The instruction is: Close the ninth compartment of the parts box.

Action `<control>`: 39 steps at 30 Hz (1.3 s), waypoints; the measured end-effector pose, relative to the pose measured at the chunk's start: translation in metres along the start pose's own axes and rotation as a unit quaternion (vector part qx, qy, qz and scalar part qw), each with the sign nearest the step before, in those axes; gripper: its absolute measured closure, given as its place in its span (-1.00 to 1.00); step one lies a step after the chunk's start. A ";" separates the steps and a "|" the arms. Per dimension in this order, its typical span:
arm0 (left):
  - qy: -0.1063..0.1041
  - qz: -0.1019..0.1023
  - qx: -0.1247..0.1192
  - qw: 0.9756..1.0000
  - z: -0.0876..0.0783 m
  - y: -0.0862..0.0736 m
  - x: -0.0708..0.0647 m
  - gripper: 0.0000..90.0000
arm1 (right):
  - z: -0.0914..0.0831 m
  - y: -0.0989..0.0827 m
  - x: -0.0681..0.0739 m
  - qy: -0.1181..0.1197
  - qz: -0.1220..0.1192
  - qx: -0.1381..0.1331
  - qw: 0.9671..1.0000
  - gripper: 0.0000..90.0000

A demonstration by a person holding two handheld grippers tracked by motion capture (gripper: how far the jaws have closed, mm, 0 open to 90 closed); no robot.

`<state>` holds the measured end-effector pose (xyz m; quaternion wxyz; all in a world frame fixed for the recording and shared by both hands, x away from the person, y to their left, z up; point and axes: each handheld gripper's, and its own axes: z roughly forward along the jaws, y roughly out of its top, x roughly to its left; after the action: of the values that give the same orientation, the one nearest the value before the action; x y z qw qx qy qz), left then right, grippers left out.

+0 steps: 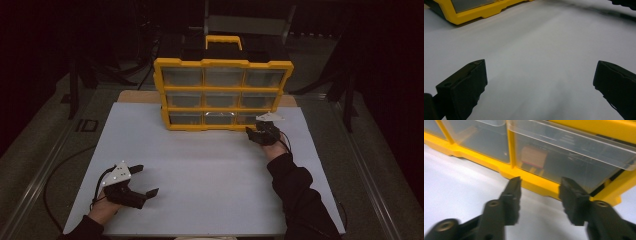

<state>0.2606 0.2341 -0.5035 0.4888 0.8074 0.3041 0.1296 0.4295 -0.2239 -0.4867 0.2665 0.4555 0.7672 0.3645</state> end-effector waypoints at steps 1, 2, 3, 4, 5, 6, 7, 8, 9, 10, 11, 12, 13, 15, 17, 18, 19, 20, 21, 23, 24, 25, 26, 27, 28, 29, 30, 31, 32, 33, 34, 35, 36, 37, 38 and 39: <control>0.000 0.000 0.000 1.000 0.000 0.000 0.000 -1.00 | 0.000 0.000 0.001 0.003 -0.001 0.002 1.000 -0.05; 0.000 0.000 0.000 1.000 0.000 0.000 0.000 -1.00 | -0.001 0.000 0.002 0.014 -0.001 0.002 1.000 -0.20; 0.000 0.000 0.000 1.000 0.000 0.000 0.000 -1.00 | -0.001 0.000 0.003 0.017 -0.002 0.002 1.000 -0.26; 0.000 0.000 0.000 1.000 0.000 0.000 0.000 -1.00 | 0.000 0.000 0.003 0.025 -0.002 0.003 1.000 -0.36; 0.000 0.000 0.000 1.000 0.000 0.000 0.000 -1.00 | 0.000 0.001 0.004 0.028 -0.003 0.004 1.000 -0.44; 0.000 -0.001 0.000 1.000 0.000 0.000 0.000 -1.00 | 0.000 0.001 0.005 0.032 -0.004 0.007 0.999 -0.52; -0.001 -0.001 0.000 1.000 0.000 0.000 0.000 -1.00 | 0.000 0.001 0.006 0.034 -0.007 0.007 0.999 -0.56; -0.001 -0.001 0.000 1.000 0.000 0.000 0.000 -1.00 | 0.000 0.001 0.007 0.036 -0.009 0.007 0.999 -0.60; -0.001 -0.001 0.000 1.000 0.000 0.000 0.000 -1.00 | 0.000 0.002 0.008 0.046 -0.012 0.009 0.999 -0.67; 0.000 -0.001 0.000 1.000 0.001 0.000 0.000 -1.00 | 0.001 0.002 0.009 0.050 -0.014 0.010 0.999 -0.69; -0.001 -0.001 0.000 1.000 0.001 0.000 0.000 -1.00 | 0.001 0.002 0.010 0.057 -0.017 0.010 0.998 -0.74; -0.001 -0.002 -0.001 1.000 0.001 0.000 0.000 -1.00 | 0.000 0.002 0.011 0.066 -0.020 0.011 0.998 -0.78; -0.001 -0.003 -0.001 1.000 0.001 0.001 0.000 -1.00 | 0.000 0.002 0.011 0.077 -0.022 0.011 0.997 -0.80; -0.001 -0.005 -0.002 1.000 0.002 0.001 0.001 -1.00 | -0.003 0.001 0.012 0.101 -0.024 0.006 0.995 -0.81; -0.002 -0.007 -0.002 1.000 0.002 0.000 0.001 -1.00 | -0.003 0.001 0.014 0.110 -0.038 0.008 0.993 -0.83; -0.003 -0.007 -0.002 1.000 0.002 0.000 0.001 -1.00 | -0.004 0.001 0.014 0.116 -0.038 0.006 0.993 -0.83; -0.003 -0.006 -0.002 1.000 0.002 0.001 0.001 -1.00 | -0.004 0.001 0.014 0.123 -0.040 0.007 0.992 -0.83; -0.003 -0.005 -0.003 1.000 0.002 0.001 0.001 -1.00 | -0.004 0.001 0.014 0.123 -0.045 0.003 0.991 -0.83; -0.003 -0.006 -0.006 1.000 0.002 0.001 0.001 -1.00 | -0.004 0.001 0.013 0.130 -0.050 0.001 0.990 -0.83; -0.003 -0.005 -0.006 1.000 0.001 0.001 0.001 -1.00 | -0.005 0.002 0.015 0.136 -0.059 0.001 0.989 -0.83; -0.003 -0.005 -0.005 1.000 0.001 0.001 0.001 -1.00 | -0.005 0.002 0.015 0.142 -0.058 0.001 0.988 -0.83; -0.003 -0.003 -0.004 1.000 0.002 0.001 0.001 -1.00 | -0.006 0.002 0.016 0.138 -0.061 -0.003 0.988 -0.83; -0.004 -0.004 -0.004 1.000 0.002 0.001 0.001 -1.00 | -0.006 0.002 0.017 0.141 -0.065 -0.004 0.988 -0.83; -0.004 -0.004 -0.005 1.000 0.002 0.001 0.001 -1.00 | -0.007 0.002 0.017 0.147 -0.070 -0.007 0.987 -0.83; -0.003 -0.003 -0.005 1.000 0.001 0.001 0.001 -1.00 | -0.008 0.002 0.017 0.150 -0.072 -0.015 0.986 -0.83; -0.005 -0.003 -0.005 1.000 0.001 0.001 0.001 -1.00 | -0.009 0.002 0.017 0.154 -0.072 -0.017 0.985 -0.83; -0.004 -0.003 -0.006 1.000 0.001 0.001 0.001 -1.00 | -0.010 0.002 0.017 0.164 -0.073 -0.023 0.983 -0.83; -0.003 -0.003 -0.006 1.000 0.000 0.001 0.001 -1.00 | -0.011 0.002 0.017 0.170 -0.072 -0.027 0.982 -0.83; -0.004 -0.003 -0.006 1.000 0.000 0.000 0.001 -1.00 | -0.012 0.003 0.017 0.169 -0.072 -0.027 0.983 -0.82; -0.004 -0.004 -0.006 1.000 0.000 0.000 0.001 -1.00 | -0.013 0.004 0.017 0.171 -0.076 -0.030 0.982 -0.82; -0.003 -0.003 -0.006 1.000 0.000 0.000 0.001 -1.00 | -0.015 0.004 0.017 0.171 -0.078 -0.033 0.982 -0.82; -0.004 -0.003 -0.006 1.000 -0.001 0.000 0.001 -1.00 | -0.017 0.005 0.018 0.172 -0.077 -0.034 0.982 -0.82; -0.004 -0.003 -0.006 1.000 -0.001 0.000 0.001 -1.00 | -0.018 0.006 0.018 0.175 -0.080 -0.038 0.981 -0.82; -0.003 -0.002 -0.006 1.000 -0.001 0.000 0.001 -1.00 | -0.021 0.006 0.018 0.180 -0.079 -0.040 0.980 -0.82; -0.004 -0.002 -0.006 1.000 -0.001 0.000 0.000 -1.00 | -0.023 0.007 0.018 0.174 -0.083 -0.040 0.980 -0.82; -0.004 -0.002 -0.006 1.000 -0.001 0.000 0.000 -1.00 | -0.025 0.007 0.018 0.175 -0.087 -0.042 0.980 -0.82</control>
<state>0.2604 0.2346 -0.5031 0.4946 0.8046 0.3028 0.1275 0.4068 -0.2132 -0.4673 0.1780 0.3049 0.8224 0.4460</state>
